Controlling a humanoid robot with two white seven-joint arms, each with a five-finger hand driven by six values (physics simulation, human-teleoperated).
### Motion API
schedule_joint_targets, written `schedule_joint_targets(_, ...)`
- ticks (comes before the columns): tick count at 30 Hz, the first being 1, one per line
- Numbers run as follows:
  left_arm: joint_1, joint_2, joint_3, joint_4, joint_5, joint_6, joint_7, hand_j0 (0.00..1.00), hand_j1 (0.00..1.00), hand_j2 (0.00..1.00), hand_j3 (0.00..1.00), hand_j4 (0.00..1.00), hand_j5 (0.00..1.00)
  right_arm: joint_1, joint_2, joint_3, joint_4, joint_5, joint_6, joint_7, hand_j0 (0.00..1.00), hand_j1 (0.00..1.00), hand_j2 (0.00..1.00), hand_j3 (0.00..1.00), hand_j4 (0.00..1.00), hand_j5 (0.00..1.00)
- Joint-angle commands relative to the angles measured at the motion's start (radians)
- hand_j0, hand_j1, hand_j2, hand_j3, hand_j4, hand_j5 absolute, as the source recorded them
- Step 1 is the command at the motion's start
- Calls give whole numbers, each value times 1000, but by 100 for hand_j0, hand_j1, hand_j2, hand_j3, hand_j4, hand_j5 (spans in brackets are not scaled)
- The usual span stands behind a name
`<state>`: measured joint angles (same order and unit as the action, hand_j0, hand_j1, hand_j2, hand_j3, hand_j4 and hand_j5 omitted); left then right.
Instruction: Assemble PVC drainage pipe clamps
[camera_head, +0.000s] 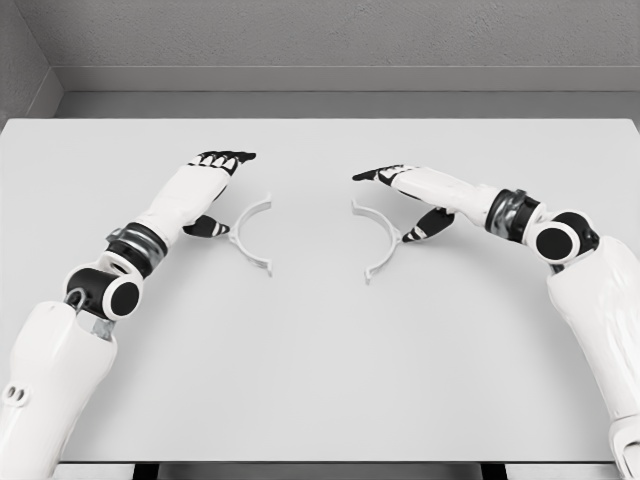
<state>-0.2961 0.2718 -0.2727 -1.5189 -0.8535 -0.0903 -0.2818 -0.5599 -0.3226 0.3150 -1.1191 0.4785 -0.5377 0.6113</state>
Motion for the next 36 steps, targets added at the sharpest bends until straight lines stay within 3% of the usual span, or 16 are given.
schedule_joint_targets(1, 0, -2, -2, -1, 2, 0, 1, 100, 100, 100, 100, 100, 100, 0, 4, 1, -1, -8, 2, 0, 100, 100, 100, 100, 100, 100)
schedule_joint_targets(8, -3, -2, -34, -3, 2, 0, 1, 100, 100, 100, 100, 100, 100, 0, 10, 7, -2, -14, 2, 0, 100, 100, 100, 100, 100, 100)
schedule_joint_targets(20, -28, 0, -19, 19, 2, 1, 1, 100, 100, 100, 100, 100, 100, 8, 16, 7, -33, -15, 2, 0, 100, 100, 100, 100, 100, 100)
schedule_joint_targets(30, -98, -29, -30, 128, 1, 1, 1, 100, 100, 100, 100, 100, 100, 9, 16, 7, -47, -15, 2, 0, 100, 100, 100, 100, 100, 100)
schedule_joint_targets(36, -104, -45, -49, 131, 1, 0, 1, 100, 100, 100, 100, 100, 100, 12, 5, 1, -47, -15, 1, 0, 100, 100, 100, 100, 100, 100)
